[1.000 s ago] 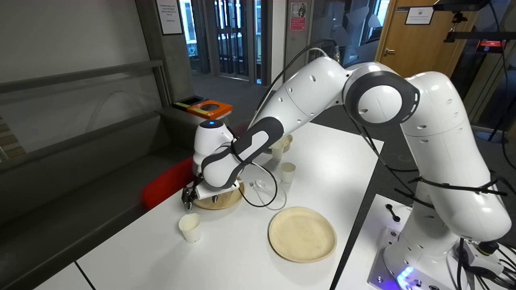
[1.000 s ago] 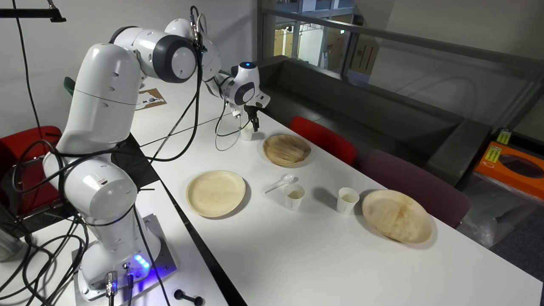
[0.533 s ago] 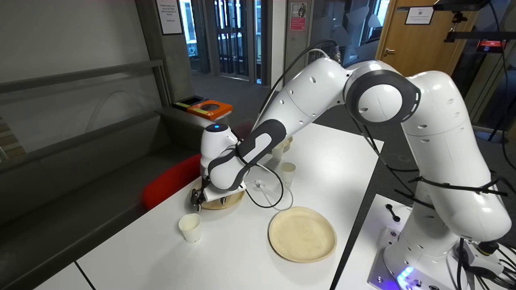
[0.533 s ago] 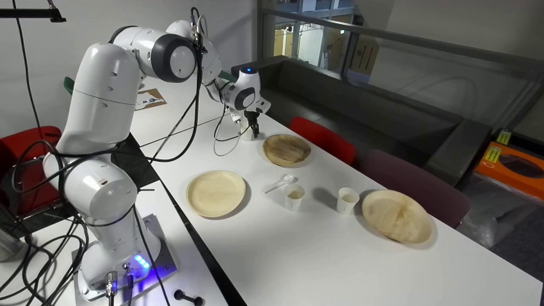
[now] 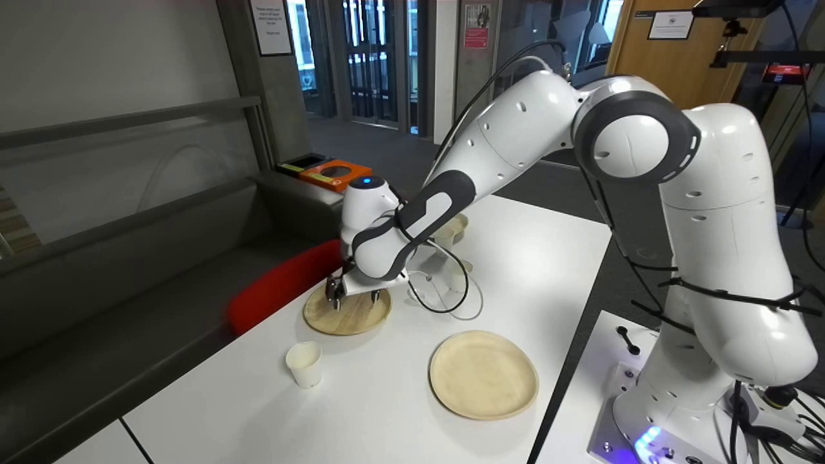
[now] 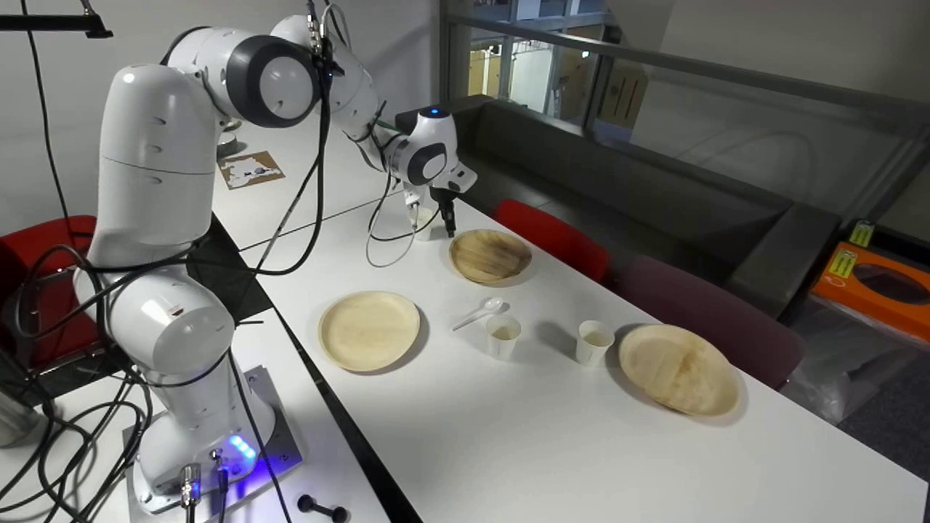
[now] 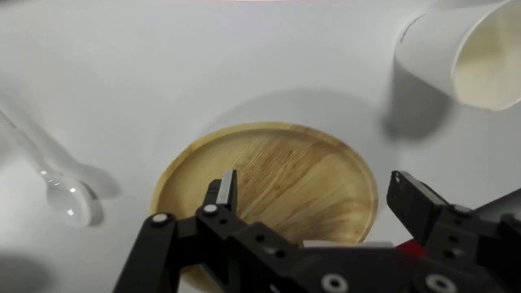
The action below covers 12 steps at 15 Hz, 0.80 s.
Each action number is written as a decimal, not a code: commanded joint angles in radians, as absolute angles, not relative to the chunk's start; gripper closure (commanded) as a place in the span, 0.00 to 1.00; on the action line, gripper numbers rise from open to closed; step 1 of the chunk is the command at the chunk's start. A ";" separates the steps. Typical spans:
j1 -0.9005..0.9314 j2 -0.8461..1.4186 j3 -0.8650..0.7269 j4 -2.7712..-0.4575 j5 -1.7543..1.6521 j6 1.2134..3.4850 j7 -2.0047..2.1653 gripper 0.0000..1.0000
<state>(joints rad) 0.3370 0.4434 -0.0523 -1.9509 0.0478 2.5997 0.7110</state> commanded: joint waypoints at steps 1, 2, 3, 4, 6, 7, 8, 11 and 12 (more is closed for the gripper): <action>0.313 0.263 -0.130 -2.109 -0.033 2.592 0.812 0.00; 0.305 0.237 -0.159 -2.129 -0.075 2.570 0.848 0.00; 0.289 0.214 -0.181 -2.152 -0.119 2.561 0.878 0.00; 0.270 0.196 -0.201 -2.171 -0.168 2.546 0.909 0.00; 0.220 0.172 -0.231 -2.200 -0.255 2.518 0.959 0.00; 0.190 0.168 -0.237 -2.206 -0.282 2.503 0.970 0.00; 0.161 0.169 -0.246 -2.210 -0.310 2.494 0.980 0.00; 0.059 0.181 -0.225 -2.193 -0.296 2.391 0.769 0.00; 0.034 0.185 -0.219 -2.184 -0.288 2.353 0.683 0.00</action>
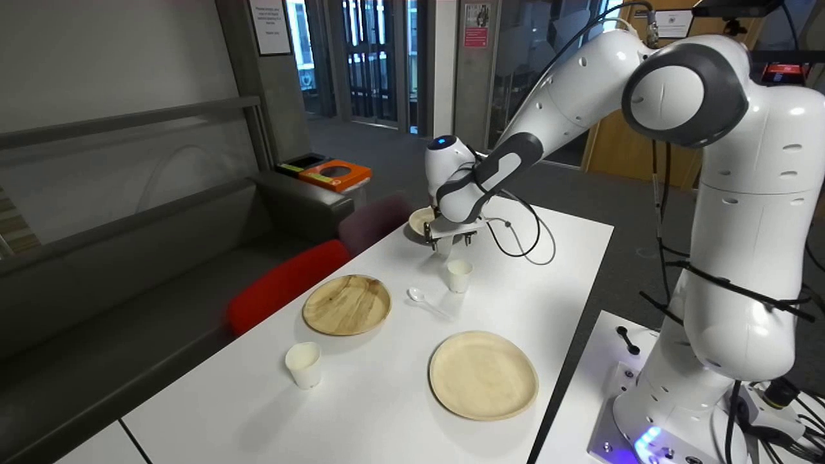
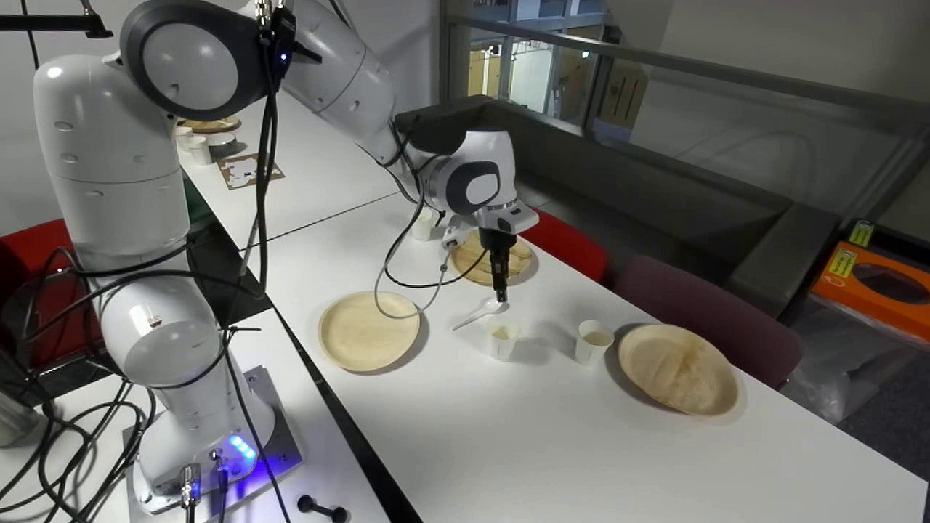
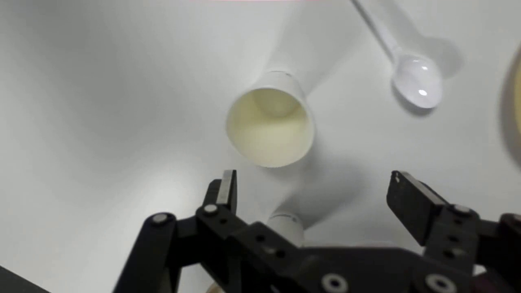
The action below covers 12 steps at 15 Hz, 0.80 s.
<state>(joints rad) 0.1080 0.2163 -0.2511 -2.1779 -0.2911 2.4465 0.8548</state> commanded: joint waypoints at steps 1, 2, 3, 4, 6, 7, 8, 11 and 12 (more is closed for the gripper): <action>0.014 0.188 -0.214 -2.180 -0.275 2.336 0.606 0.00; -0.002 0.191 -0.208 -2.178 -0.266 2.319 0.536 0.00; -0.014 0.195 -0.205 -2.174 -0.263 2.300 0.473 0.00; -0.013 0.199 -0.204 -2.163 -0.282 2.253 0.438 0.00; -0.012 0.216 -0.209 -2.171 -0.287 2.298 0.494 0.00; -0.014 0.216 -0.206 -2.171 -0.287 2.291 0.479 0.00; -0.014 0.216 -0.204 -2.171 -0.287 2.288 0.475 0.00; -0.012 0.222 -0.200 -2.169 -0.290 2.297 0.478 0.00; -0.012 0.229 -0.197 -2.172 -0.291 2.316 0.468 0.00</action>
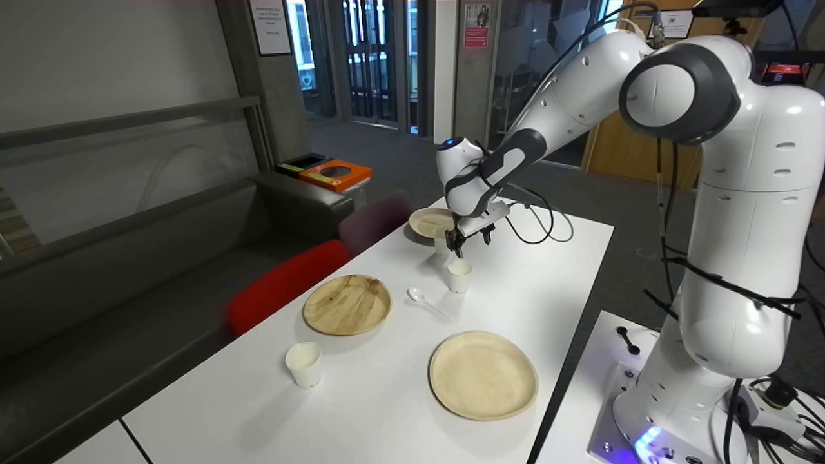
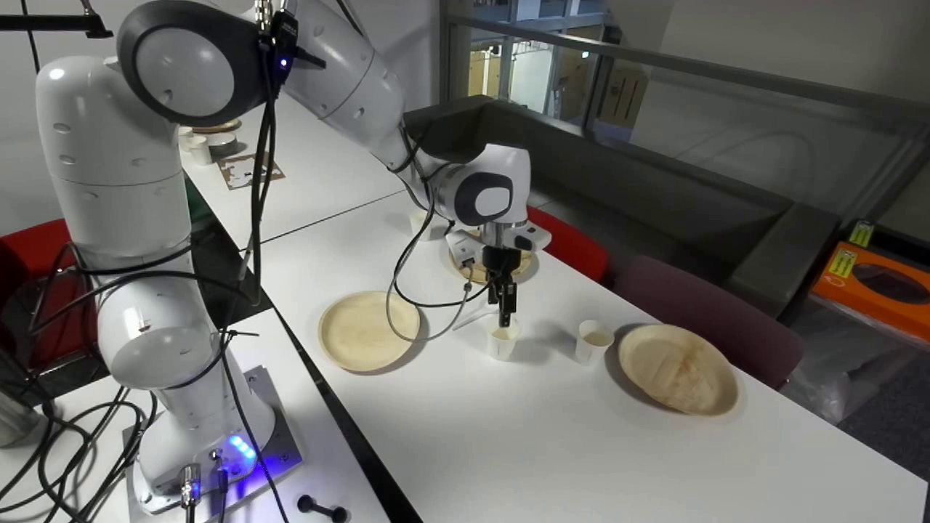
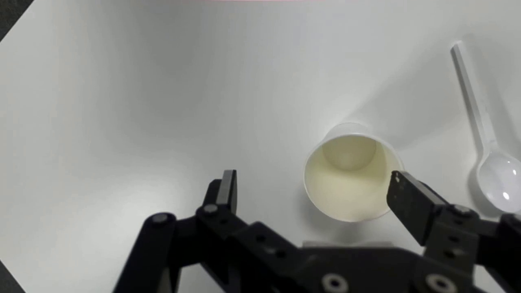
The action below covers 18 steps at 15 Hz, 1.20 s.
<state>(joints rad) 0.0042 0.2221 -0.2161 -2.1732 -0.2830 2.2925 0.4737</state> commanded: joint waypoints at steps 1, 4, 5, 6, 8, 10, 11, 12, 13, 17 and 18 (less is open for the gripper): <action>-0.010 0.235 -0.195 -2.174 -0.293 2.331 0.466 0.00; -0.007 0.241 -0.182 -2.195 -0.288 2.409 0.445 0.00; -0.005 0.246 -0.178 -2.199 -0.287 2.437 0.443 0.00; -0.003 0.252 -0.175 -2.201 -0.286 2.461 0.442 0.00; -0.001 0.271 -0.167 -2.196 -0.277 2.493 0.432 0.00; 0.001 0.291 -0.161 -2.191 -0.268 2.510 0.426 0.00; 0.001 0.300 -0.159 -2.189 -0.264 2.518 0.421 0.00; 0.002 0.311 -0.157 -2.186 -0.260 2.522 0.417 0.00; 0.002 0.320 -0.156 -2.185 -0.258 2.526 0.414 0.00; 0.003 0.350 -0.155 -2.177 -0.250 2.529 0.400 0.22; 0.003 0.355 -0.157 -2.177 -0.251 2.531 0.398 0.27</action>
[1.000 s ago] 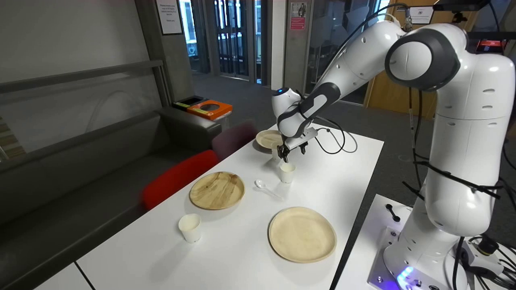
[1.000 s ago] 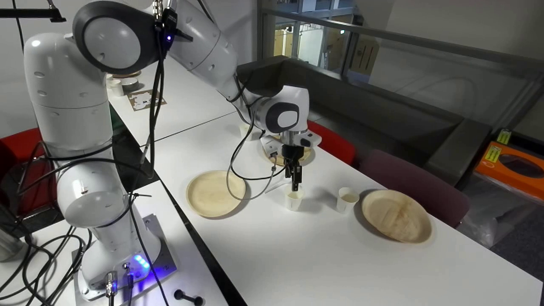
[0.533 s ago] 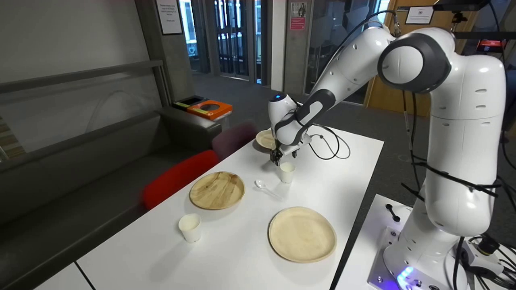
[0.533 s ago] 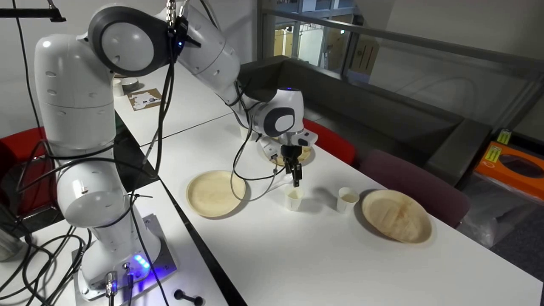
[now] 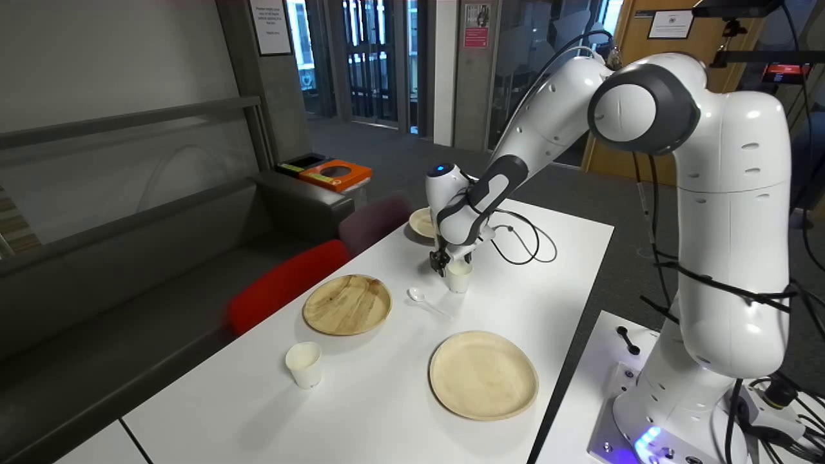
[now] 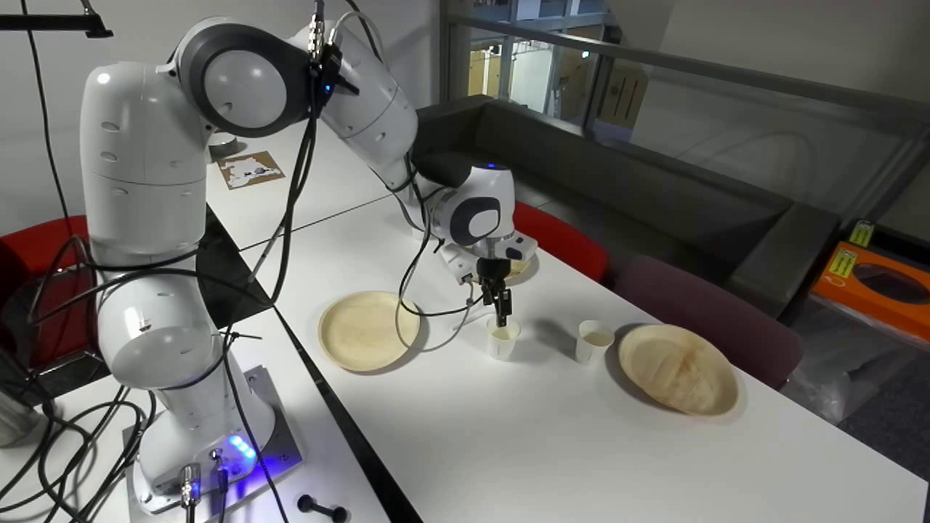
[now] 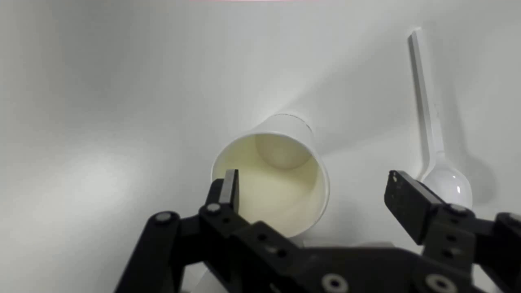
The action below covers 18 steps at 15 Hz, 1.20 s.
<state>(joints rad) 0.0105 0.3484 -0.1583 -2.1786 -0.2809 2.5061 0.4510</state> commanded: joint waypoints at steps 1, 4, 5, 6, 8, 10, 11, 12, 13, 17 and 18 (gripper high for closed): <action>0.003 0.360 -0.157 -2.175 -0.250 2.531 0.395 0.33; 0.002 0.362 -0.157 -2.177 -0.247 2.531 0.386 0.55; 0.001 0.361 -0.157 -2.178 -0.246 2.531 0.383 0.62; 0.001 0.360 -0.157 -2.181 -0.247 2.531 0.379 0.71; 0.001 0.355 -0.159 -2.191 -0.252 2.538 0.372 0.87; 0.001 0.353 -0.161 -2.200 -0.258 2.544 0.364 0.99; 0.000 0.352 -0.160 -2.204 -0.256 2.543 0.359 1.00; -0.002 0.350 -0.158 -2.210 -0.254 2.543 0.350 1.00; -0.002 0.347 -0.158 -2.219 -0.257 2.546 0.342 1.00; 0.003 0.342 -0.163 -2.242 -0.273 2.549 0.327 0.99; 0.007 0.338 -0.167 -2.250 -0.281 2.554 0.332 0.99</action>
<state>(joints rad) 0.0097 0.3644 -0.1588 -2.1884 -0.2782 2.5090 0.3683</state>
